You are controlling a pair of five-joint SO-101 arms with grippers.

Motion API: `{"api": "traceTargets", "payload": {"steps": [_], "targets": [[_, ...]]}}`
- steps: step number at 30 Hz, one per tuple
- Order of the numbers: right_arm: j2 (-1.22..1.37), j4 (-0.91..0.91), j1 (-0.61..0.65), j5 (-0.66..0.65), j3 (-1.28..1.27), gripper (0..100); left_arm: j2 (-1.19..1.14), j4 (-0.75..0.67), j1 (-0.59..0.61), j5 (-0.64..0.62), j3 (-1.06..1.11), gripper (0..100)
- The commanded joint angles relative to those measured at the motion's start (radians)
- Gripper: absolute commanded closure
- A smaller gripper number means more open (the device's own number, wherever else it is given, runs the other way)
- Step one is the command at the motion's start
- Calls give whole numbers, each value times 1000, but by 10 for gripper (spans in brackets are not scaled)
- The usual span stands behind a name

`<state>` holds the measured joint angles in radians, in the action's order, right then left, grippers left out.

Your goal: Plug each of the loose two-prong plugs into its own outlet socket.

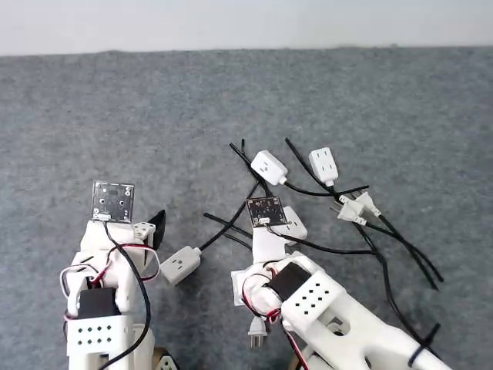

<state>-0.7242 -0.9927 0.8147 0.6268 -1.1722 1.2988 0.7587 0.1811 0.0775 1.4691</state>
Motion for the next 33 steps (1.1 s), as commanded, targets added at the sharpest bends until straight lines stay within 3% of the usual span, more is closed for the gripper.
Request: {"api": "traceTargets", "payload": {"steps": [1,18,21,23,33], "targets": [[-5,-1,-28,11,5,837,-3,-28,3,-9,-12,728],[-5,219,-41,8,-210,839,-3,-28,3,-11,-12,728],[-5,234,-41,8,-216,898,-3,-26,5,-11,-12,728],[-5,239,-41,8,-216,995,-3,-26,5,-11,-12,728],[-16,228,-45,3,-218,991,-3,-26,5,-11,-12,729]]}}
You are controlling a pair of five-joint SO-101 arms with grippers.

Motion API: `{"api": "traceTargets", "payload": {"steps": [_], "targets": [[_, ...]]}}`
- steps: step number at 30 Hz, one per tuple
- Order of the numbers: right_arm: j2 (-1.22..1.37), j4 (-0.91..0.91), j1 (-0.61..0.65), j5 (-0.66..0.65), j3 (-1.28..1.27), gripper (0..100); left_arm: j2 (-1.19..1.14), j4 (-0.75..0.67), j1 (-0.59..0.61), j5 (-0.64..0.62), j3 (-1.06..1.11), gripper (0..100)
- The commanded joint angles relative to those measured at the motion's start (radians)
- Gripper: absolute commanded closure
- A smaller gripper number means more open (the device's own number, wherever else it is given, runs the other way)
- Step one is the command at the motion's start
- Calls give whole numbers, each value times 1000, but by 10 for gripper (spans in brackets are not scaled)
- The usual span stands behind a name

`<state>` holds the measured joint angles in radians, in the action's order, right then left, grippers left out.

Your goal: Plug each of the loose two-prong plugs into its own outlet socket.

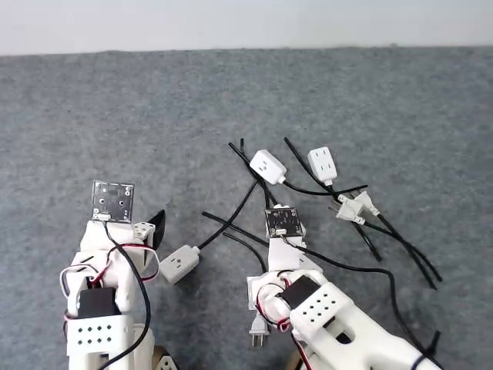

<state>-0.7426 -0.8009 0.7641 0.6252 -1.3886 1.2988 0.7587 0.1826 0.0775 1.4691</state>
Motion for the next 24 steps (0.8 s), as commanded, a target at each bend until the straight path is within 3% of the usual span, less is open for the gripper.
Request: {"api": "traceTargets", "payload": {"steps": [1,11,19,24], "targets": [[2,36,5,5,-2,991,-3,-26,3,-11,-12,729],[1,27,2,2,25,991,-3,-26,2,-11,-10,729],[1,-136,2,0,153,991,-3,-26,0,-8,-7,730],[-1,-209,-68,-97,238,991,-3,-26,2,-8,-5,730]]}}
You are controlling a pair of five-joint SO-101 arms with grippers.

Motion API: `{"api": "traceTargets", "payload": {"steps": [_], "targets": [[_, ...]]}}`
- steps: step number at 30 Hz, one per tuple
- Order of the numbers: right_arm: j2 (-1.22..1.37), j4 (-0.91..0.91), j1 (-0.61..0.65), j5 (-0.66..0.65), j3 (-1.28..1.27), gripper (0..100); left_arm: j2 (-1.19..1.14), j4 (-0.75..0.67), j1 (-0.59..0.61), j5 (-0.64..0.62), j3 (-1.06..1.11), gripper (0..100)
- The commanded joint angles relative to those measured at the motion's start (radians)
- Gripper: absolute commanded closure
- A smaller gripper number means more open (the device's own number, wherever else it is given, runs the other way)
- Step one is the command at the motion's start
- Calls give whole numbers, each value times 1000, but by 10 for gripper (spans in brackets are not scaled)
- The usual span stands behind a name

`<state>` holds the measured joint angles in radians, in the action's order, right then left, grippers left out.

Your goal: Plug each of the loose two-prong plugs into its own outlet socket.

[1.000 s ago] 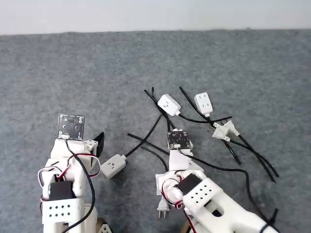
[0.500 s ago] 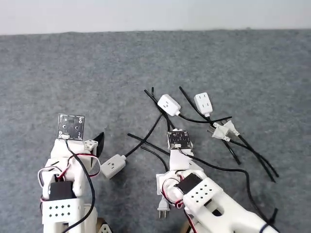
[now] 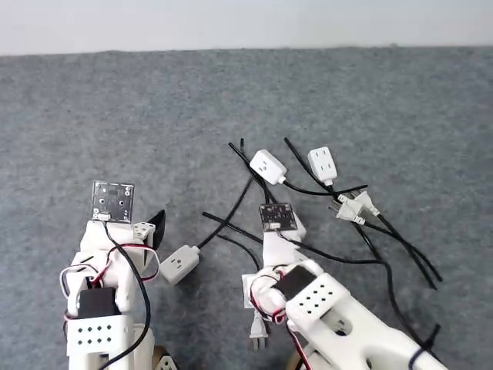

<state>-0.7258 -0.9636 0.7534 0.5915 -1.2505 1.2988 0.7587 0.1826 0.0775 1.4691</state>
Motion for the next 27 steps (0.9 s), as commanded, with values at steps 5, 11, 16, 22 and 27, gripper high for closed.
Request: {"api": "traceTargets", "payload": {"steps": [5,11,16,22,27], "targets": [[-108,-249,-203,-170,278,991,-3,-26,2,-8,-5,731],[-383,-380,-363,-350,376,991,-3,-26,2,-6,-5,731],[-644,-357,-526,-508,302,991,-3,-25,2,-6,-5,731],[-880,-294,-585,-526,133,991,-3,-23,-2,-6,-5,731],[-998,-302,-585,-532,34,991,-3,-20,-2,-6,-5,731]]}}
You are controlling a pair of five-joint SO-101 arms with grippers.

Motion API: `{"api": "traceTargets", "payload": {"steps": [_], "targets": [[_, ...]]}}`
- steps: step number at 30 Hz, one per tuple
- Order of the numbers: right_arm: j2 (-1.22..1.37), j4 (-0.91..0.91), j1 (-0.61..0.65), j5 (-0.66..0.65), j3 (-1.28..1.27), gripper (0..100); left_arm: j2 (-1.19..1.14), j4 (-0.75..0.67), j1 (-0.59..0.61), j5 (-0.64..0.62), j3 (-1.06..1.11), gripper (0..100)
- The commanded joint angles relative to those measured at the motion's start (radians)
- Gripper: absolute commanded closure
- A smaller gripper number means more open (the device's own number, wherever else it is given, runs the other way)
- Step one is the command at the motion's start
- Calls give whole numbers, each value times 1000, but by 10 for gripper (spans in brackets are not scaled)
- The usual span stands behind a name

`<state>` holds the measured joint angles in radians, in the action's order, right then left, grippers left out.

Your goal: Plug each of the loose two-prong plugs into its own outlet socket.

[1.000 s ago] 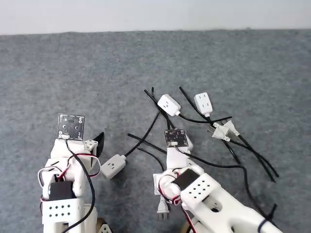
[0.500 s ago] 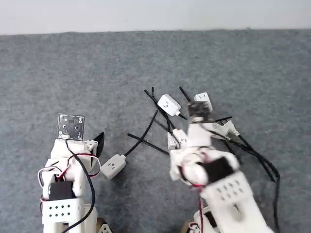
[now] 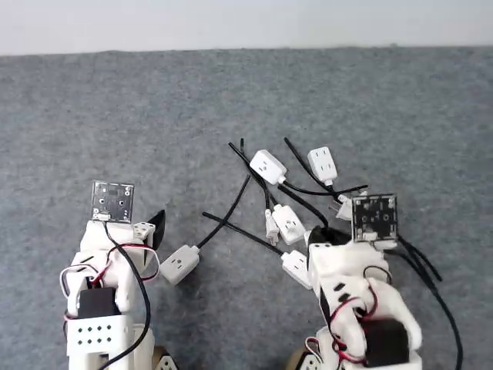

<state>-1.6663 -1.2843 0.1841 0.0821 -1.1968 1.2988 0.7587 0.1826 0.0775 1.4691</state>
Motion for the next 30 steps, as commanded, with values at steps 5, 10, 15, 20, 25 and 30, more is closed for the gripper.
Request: {"api": "traceTargets", "payload": {"steps": [5,10,15,20,25,30], "targets": [[-133,18,-79,-87,-158,991,-3,-20,2,-6,2,731],[-150,25,-208,-187,-256,991,-3,-20,-2,-6,4,731],[-150,27,-217,-189,-368,991,-3,-20,-2,-6,4,731],[-150,85,-228,-190,-482,991,-3,-20,-2,-6,5,731],[-148,111,-226,-189,-486,991,-3,-20,-2,-8,5,731],[-148,104,-226,-189,-486,991,-3,-20,-2,-8,4,731]]}}
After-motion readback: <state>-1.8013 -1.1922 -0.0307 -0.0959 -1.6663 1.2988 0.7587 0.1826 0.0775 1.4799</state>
